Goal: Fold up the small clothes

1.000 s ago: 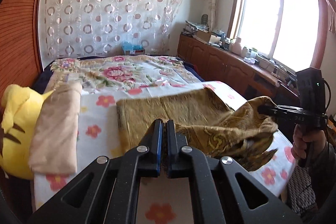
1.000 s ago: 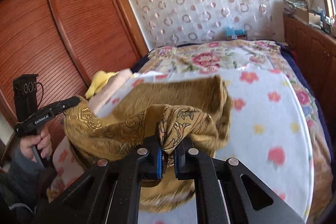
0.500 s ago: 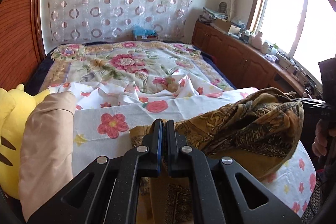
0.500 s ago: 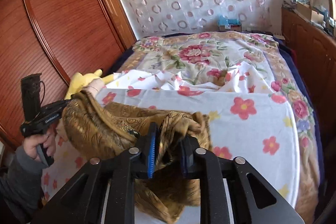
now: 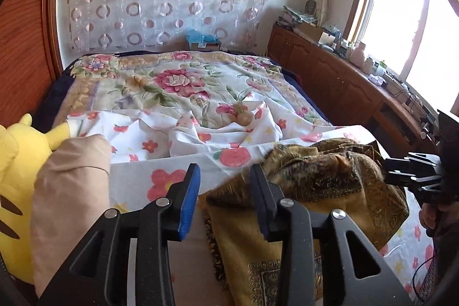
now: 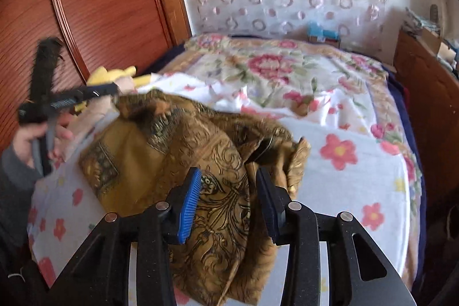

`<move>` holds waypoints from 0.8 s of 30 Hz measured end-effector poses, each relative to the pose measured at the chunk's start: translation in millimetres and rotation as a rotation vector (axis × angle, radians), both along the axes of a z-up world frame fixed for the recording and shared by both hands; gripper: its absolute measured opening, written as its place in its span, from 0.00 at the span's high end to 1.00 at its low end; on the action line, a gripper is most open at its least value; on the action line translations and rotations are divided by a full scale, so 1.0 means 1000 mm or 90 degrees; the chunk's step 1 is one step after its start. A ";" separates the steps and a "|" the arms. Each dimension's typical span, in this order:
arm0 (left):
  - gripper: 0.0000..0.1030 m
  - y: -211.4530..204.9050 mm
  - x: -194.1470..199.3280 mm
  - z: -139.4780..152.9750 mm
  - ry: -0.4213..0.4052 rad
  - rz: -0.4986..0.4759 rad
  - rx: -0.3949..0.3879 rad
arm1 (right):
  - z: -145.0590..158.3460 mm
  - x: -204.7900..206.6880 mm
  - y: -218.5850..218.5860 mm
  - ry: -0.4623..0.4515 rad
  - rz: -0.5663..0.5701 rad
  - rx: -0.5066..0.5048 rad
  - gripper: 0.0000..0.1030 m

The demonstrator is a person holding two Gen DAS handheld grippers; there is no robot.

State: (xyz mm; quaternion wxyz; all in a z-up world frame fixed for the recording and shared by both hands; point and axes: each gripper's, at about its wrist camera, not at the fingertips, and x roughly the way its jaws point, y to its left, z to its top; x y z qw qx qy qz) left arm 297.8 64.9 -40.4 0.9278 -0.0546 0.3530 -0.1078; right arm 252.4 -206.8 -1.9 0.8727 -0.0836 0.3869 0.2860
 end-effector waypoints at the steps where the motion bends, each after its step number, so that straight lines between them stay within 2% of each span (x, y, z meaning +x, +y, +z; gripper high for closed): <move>1: 0.64 0.000 -0.001 0.000 0.001 -0.004 0.004 | -0.003 0.002 0.001 0.005 0.001 -0.002 0.60; 2: 0.64 0.001 -0.003 -0.001 0.006 -0.009 0.007 | -0.005 0.005 0.005 -0.032 0.000 0.010 0.60; 6: 0.63 0.005 -0.011 -0.006 0.008 -0.007 0.008 | -0.011 0.031 0.013 -0.001 0.013 -0.010 0.62; 7: 0.63 0.004 -0.011 -0.010 0.015 -0.010 0.007 | -0.013 0.034 0.014 0.005 0.020 -0.010 0.78; 8: 0.63 0.004 -0.009 -0.013 0.021 -0.012 0.008 | -0.009 0.035 0.011 0.006 0.029 -0.010 0.88; 10: 0.63 0.004 -0.002 -0.019 0.038 -0.011 0.016 | -0.004 0.034 0.010 -0.024 0.035 0.001 0.93; 12: 0.63 0.001 0.003 -0.026 0.054 -0.016 0.015 | 0.011 0.031 0.002 -0.066 -0.003 0.018 0.93; 14: 0.63 -0.001 0.008 -0.032 0.066 -0.020 0.015 | 0.018 0.032 -0.003 -0.079 -0.027 0.037 0.93; 19: 0.63 -0.006 0.021 -0.047 0.102 -0.032 0.031 | 0.013 0.028 0.007 -0.089 -0.043 -0.025 0.92; 24: 0.63 -0.006 0.023 -0.058 0.124 -0.027 0.043 | 0.009 0.026 0.011 -0.089 -0.086 -0.067 0.69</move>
